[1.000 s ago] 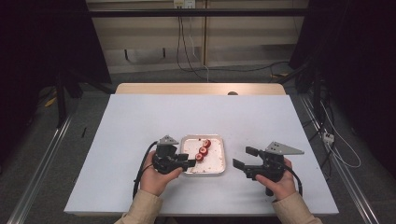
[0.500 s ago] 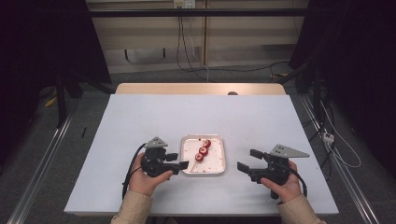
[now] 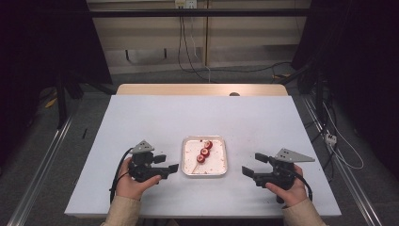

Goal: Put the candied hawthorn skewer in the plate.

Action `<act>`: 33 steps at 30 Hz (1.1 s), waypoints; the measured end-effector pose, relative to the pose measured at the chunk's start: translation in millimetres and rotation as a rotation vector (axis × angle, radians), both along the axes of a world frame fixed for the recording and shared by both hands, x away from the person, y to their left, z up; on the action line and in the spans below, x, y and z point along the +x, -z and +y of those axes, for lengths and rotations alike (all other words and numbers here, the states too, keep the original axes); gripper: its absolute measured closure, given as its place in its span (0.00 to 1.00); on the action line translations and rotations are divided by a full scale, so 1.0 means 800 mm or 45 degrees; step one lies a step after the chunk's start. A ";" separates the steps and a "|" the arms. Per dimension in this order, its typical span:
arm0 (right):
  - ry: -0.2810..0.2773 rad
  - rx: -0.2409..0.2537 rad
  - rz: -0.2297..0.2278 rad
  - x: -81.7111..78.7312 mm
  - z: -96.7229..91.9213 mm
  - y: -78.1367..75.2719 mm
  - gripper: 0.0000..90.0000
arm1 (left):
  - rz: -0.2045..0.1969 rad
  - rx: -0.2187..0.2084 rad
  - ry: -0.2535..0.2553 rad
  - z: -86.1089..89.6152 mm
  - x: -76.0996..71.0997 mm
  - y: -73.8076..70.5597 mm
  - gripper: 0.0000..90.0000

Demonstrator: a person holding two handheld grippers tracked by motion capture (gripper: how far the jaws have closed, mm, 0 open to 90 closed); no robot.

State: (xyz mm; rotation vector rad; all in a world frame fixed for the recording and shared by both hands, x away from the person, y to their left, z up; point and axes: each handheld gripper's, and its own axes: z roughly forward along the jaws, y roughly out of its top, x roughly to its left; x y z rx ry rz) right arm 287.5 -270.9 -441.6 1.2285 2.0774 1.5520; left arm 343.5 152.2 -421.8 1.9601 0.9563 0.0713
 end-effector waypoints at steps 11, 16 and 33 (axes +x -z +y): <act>0.005 -0.028 0.005 -0.005 -0.005 0.003 0.18 | -0.032 0.014 -0.009 0.024 -0.007 0.003 0.29; 0.011 -0.032 0.009 -0.007 -0.009 0.005 0.18 | -0.042 0.018 -0.041 0.038 -0.008 0.006 0.28; 0.027 -0.100 0.009 -0.010 -0.016 0.011 0.18 | -0.045 0.042 -0.094 0.069 -0.008 0.018 0.24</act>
